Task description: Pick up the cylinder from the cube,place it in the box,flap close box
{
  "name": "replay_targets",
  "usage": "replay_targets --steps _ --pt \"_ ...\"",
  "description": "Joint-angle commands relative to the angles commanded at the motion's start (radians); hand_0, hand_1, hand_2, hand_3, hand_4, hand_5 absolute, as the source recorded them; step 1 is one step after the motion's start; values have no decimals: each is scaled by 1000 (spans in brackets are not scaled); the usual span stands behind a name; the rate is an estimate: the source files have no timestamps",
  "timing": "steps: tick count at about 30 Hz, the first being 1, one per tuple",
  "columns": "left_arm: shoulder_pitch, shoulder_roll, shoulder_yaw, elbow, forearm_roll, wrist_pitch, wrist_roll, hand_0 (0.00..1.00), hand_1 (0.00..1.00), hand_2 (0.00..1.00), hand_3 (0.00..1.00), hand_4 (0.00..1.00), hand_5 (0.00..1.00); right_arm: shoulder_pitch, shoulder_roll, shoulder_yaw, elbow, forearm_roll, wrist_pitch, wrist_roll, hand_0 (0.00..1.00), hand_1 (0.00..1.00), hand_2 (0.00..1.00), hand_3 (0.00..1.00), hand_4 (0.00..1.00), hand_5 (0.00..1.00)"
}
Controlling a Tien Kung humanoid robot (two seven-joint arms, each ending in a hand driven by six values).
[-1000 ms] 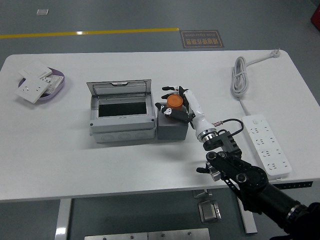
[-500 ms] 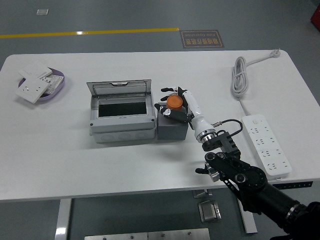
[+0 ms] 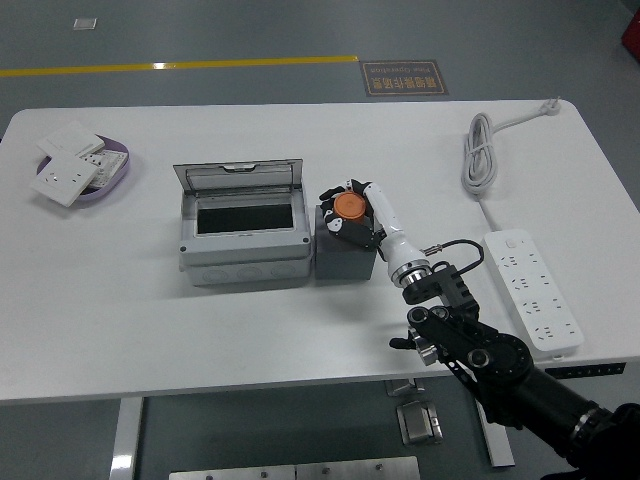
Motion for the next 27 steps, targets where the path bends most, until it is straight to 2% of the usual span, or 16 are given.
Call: replay_targets --steps 1,2,7,8,13,14,19,20,25,26,27 --pt "0 0 1 0 -1 0 -1 576 596 552 579 594 239 0 0 0 0 0 -2 0 574 563 476 423 282 2" --pt "-1 0 1 0 -2 0 -2 576 598 553 579 600 251 0 0 -1 1 0 -4 0 550 544 459 403 197 2" --pt "-1 0 1 0 -2 0 -4 576 598 553 579 600 251 2 0 -2 10 1 -20 7 550 544 459 403 197 2" --pt "-1 1 0 0 -2 0 -4 576 602 553 580 604 260 3 0 -2 16 -1 -25 7 505 515 439 376 63 2" --pt "0 0 -6 0 2 1 -2 576 602 553 580 604 260 17 0 -3 72 -32 -47 -15 505 515 439 376 63 2" --pt "0 0 -7 0 3 2 -1 576 601 553 579 608 271 21 0 -5 87 -42 -51 -24 498 499 430 351 88 2" --pt "2 0 -13 0 8 2 2 576 601 553 579 608 271 38 -2 -30 156 -121 -60 -99 498 499 430 351 88 2" --pt "3 0 -15 0 9 2 3 575 601 554 580 611 280 42 -3 -38 169 -142 -59 -120 440 479 413 318 73 2" --pt "2 0 -20 0 14 0 5 575 601 554 580 611 280 56 -3 -65 212 -244 -38 -217 440 479 413 318 73 2" --pt "2 0 -21 0 16 0 6 575 601 555 581 618 292 60 -2 -69 217 -264 -33 -233 393 436 390 307 20 2" --pt "2 0 -22 0 17 0 6 575 601 555 581 618 292 65 -1 -75 221 -285 -27 -252 393 436 390 307 20 2"
